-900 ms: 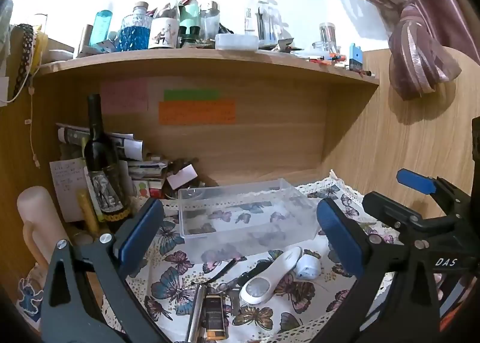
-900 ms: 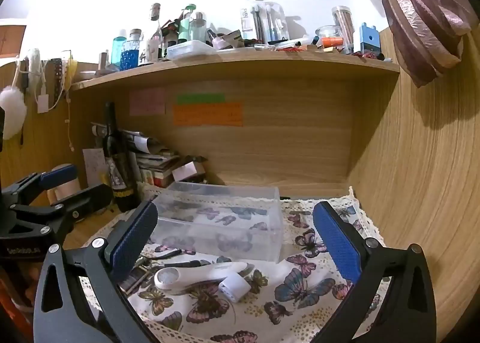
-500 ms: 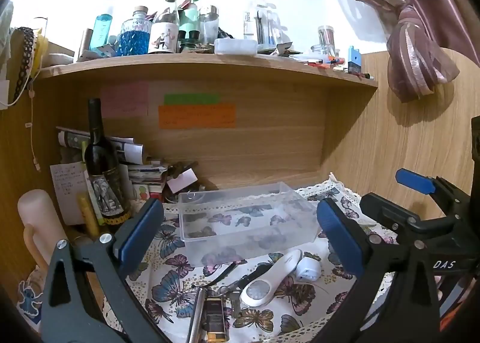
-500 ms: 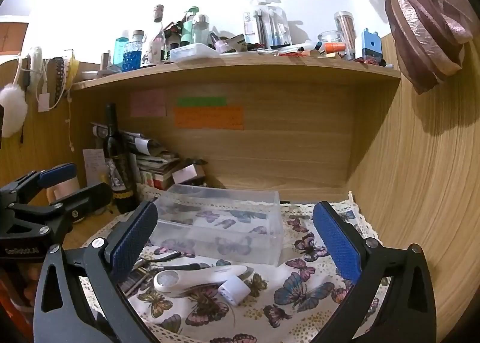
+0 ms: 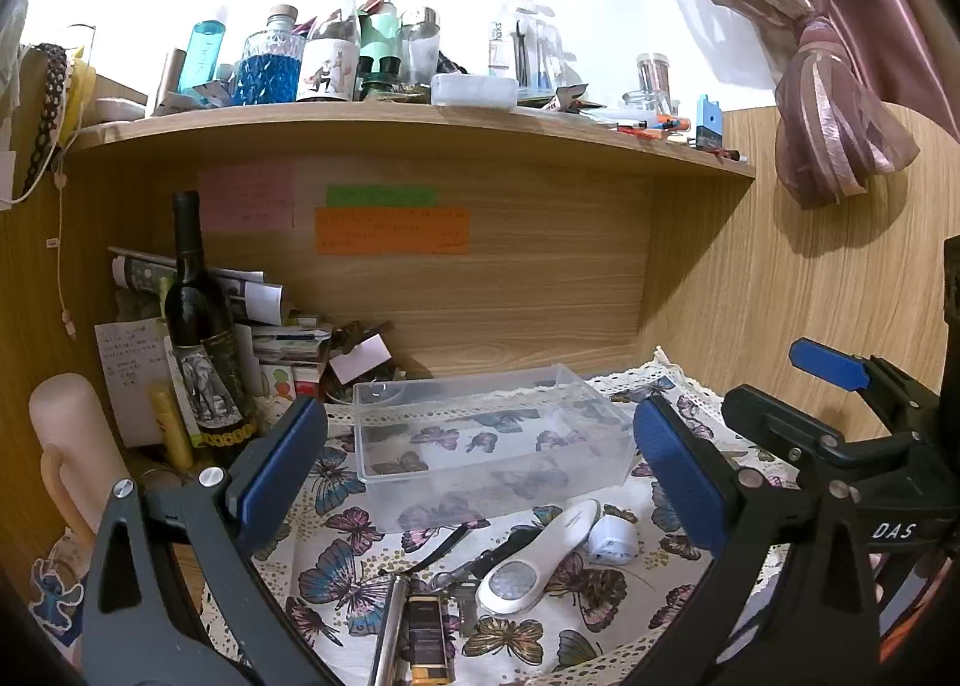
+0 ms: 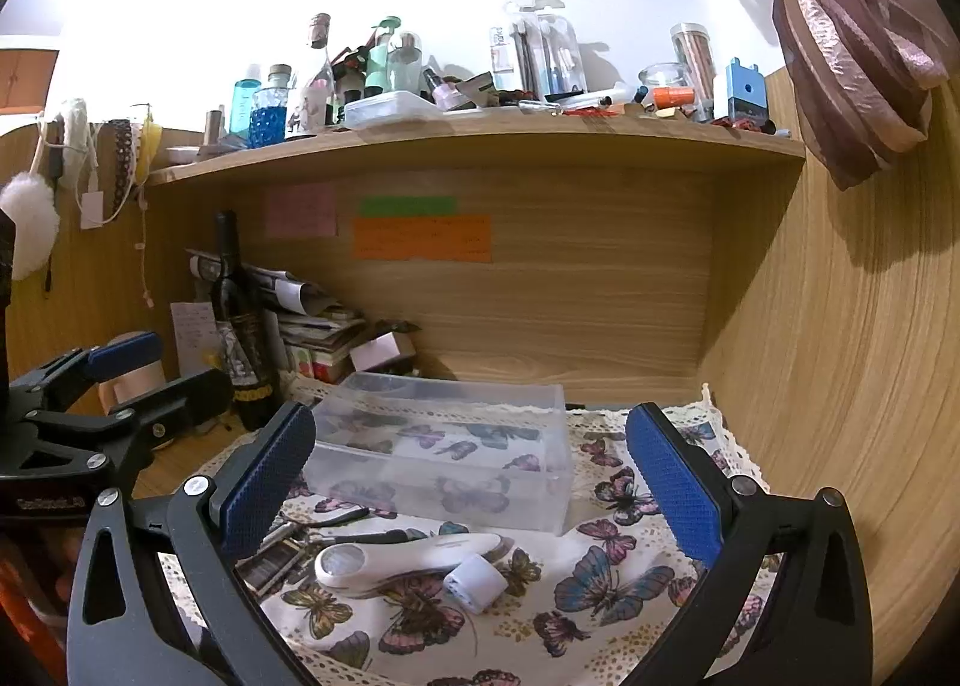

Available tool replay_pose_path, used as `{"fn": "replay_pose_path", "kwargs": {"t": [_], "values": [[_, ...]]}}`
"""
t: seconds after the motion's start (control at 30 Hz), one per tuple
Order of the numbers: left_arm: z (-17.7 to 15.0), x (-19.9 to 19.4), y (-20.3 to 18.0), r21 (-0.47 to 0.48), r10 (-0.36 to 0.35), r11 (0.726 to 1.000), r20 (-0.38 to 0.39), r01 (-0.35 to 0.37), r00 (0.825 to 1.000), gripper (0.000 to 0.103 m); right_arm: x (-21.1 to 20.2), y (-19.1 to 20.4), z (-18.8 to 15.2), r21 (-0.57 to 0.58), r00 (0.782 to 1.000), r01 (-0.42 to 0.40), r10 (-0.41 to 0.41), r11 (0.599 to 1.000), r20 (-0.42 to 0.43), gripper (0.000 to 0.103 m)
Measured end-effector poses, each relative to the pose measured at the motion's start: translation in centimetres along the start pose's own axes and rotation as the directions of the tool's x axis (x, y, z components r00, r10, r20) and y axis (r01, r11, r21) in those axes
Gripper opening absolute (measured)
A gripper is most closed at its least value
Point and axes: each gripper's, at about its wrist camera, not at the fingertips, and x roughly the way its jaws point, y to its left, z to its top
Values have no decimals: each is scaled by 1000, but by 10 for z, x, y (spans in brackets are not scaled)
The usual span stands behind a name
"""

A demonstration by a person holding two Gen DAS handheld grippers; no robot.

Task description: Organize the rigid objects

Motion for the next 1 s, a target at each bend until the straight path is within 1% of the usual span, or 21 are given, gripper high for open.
{"fn": "replay_pose_path", "kwargs": {"t": [1.0], "values": [[0, 1, 1, -9, -10, 1000, -2, 10, 1000, 103, -4, 2, 2, 8, 1000, -25, 25, 1000, 0, 103]]}}
